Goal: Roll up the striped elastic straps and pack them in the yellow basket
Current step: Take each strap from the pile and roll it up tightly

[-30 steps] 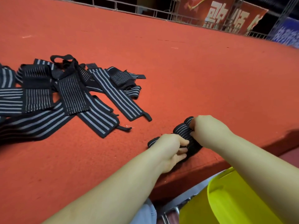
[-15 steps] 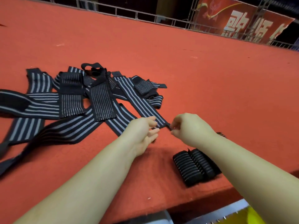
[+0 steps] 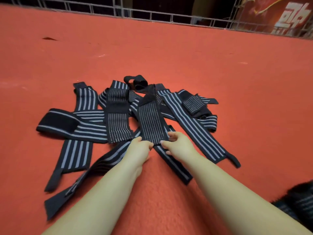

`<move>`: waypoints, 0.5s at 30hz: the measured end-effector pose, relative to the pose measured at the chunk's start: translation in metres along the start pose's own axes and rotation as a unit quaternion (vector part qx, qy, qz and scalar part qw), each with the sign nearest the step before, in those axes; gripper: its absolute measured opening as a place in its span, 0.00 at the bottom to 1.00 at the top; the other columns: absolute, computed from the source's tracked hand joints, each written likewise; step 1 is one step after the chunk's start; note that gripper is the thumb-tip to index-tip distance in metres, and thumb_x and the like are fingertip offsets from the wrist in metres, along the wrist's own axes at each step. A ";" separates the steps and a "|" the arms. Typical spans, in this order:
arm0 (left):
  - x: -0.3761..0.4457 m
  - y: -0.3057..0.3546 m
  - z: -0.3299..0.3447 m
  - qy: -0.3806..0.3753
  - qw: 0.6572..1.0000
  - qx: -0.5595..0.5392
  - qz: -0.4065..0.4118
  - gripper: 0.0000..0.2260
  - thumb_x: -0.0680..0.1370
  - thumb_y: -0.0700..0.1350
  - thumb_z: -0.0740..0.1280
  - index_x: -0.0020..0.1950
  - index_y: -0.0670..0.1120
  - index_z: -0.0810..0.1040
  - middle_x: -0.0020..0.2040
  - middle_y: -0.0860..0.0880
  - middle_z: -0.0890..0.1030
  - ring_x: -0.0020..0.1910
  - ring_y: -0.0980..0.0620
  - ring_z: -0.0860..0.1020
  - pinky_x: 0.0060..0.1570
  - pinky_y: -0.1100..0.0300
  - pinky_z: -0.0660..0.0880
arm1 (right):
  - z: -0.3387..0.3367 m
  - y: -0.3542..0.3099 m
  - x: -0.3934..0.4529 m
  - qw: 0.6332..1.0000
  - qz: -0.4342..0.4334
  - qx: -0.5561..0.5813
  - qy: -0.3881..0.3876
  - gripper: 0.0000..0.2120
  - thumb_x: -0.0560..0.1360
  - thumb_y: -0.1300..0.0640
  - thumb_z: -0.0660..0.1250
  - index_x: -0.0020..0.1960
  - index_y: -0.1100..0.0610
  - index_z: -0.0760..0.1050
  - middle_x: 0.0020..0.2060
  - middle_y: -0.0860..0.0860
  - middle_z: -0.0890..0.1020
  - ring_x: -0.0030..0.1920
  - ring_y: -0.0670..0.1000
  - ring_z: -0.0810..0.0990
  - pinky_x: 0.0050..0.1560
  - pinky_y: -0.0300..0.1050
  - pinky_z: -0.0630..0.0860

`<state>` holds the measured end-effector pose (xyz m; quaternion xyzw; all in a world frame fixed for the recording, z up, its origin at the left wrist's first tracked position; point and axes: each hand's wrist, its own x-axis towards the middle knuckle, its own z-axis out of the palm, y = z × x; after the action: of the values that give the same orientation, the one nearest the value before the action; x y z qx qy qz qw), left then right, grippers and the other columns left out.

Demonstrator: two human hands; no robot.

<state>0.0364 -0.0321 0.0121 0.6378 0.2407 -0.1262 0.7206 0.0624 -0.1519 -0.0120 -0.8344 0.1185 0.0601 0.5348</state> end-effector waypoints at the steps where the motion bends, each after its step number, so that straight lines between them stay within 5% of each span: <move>1: 0.007 0.001 0.000 -0.002 1.000 -0.020 -0.006 0.13 0.77 0.35 0.62 0.57 0.49 0.69 0.41 0.49 0.74 0.37 0.54 0.71 0.45 0.58 0.72 | 0.005 0.002 0.006 0.999 0.014 0.042 0.010 0.23 0.73 0.60 0.70 0.65 0.59 0.69 0.56 0.54 0.79 0.52 0.53 0.81 0.58 0.54 0.77; 6: 0.025 0.001 0.005 -0.005 0.999 -0.052 -0.007 0.04 0.78 0.39 0.63 0.44 0.47 0.74 0.39 0.50 0.76 0.38 0.54 0.74 0.42 0.60 0.74 | 0.012 -0.003 0.016 0.987 0.039 0.157 0.027 0.02 0.75 0.61 0.68 0.47 0.57 0.76 0.38 0.52 0.81 0.35 0.48 0.78 0.37 0.38 0.77; 10: 0.022 -0.004 0.007 0.009 0.991 -0.121 0.051 0.05 0.78 0.40 0.63 0.44 0.47 0.75 0.38 0.52 0.79 0.34 0.56 0.76 0.34 0.63 0.70 | 0.011 -0.018 -0.002 0.983 -0.004 0.185 0.000 0.03 0.76 0.59 0.66 0.43 0.55 0.75 0.40 0.53 0.80 0.35 0.47 0.76 0.33 0.36 0.72; 15: -0.011 0.011 -0.003 -0.062 0.945 -0.302 0.108 0.05 0.76 0.33 0.64 0.47 0.41 0.78 0.43 0.42 0.83 0.42 0.47 0.82 0.46 0.53 0.78 | 0.003 -0.040 -0.043 0.960 -0.044 0.265 -0.076 0.05 0.77 0.65 0.63 0.44 0.58 0.75 0.33 0.50 0.81 0.30 0.43 0.79 0.30 0.35 0.74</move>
<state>0.0316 -0.0294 0.0268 0.4035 0.1520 -0.0086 0.9022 0.0320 -0.1270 0.0317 -0.6598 0.0526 0.0666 0.7466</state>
